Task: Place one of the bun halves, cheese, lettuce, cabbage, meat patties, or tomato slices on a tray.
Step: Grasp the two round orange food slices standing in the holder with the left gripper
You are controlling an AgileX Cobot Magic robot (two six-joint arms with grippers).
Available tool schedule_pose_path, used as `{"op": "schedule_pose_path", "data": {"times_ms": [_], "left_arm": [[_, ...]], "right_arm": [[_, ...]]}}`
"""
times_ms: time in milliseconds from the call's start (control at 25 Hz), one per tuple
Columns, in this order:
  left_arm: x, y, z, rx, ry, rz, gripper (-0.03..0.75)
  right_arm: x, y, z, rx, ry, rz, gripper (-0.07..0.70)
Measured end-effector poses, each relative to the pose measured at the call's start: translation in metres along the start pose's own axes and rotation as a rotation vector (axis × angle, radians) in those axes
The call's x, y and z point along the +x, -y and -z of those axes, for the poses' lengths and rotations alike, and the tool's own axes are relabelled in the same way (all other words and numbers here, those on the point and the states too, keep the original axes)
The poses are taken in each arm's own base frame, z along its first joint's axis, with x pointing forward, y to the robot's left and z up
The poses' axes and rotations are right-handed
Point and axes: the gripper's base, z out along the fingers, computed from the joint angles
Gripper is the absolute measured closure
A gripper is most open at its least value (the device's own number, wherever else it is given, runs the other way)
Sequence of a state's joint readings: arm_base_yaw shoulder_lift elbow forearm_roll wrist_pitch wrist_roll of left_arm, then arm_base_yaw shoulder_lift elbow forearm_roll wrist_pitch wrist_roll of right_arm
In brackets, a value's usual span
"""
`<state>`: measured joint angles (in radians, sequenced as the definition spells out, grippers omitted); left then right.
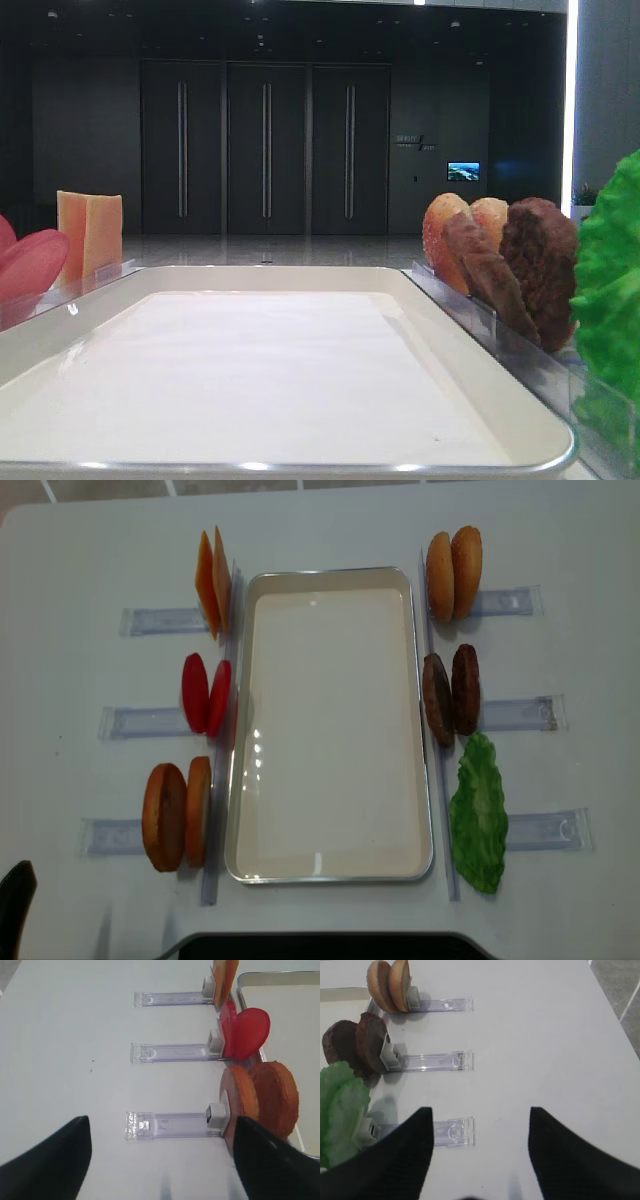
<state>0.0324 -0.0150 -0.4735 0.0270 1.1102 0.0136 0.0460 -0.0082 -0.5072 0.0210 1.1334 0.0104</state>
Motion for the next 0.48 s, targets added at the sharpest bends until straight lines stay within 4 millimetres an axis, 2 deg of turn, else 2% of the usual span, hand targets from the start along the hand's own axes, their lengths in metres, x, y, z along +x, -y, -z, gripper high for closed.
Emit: {"op": "schedule_pose_path", "data": {"times_ms": [280, 320, 360, 400, 480], "left_arm": [[-0.004, -0.004, -0.002, -0.041, -0.033, -0.008, 0.034], [-0.017, -0.006, -0.013, -0.061, -0.147, -0.002, 0.059], [-0.017, -0.006, -0.013, -0.061, -0.147, -0.002, 0.059], [-0.024, -0.006, -0.021, -0.056, -0.205, 0.009, 0.065], [-0.044, -0.002, -0.045, -0.018, -0.334, 0.044, 0.072]], "right_arm": [[0.0, 0.0, 0.0, 0.0, 0.0, 0.0, 0.23], [0.0, 0.0, 0.0, 0.0, 0.0, 0.0, 0.23], [0.0, 0.0, 0.0, 0.0, 0.0, 0.0, 0.23], [0.0, 0.0, 0.0, 0.0, 0.0, 0.0, 0.23], [0.0, 0.0, 0.0, 0.0, 0.0, 0.0, 0.23]]}}
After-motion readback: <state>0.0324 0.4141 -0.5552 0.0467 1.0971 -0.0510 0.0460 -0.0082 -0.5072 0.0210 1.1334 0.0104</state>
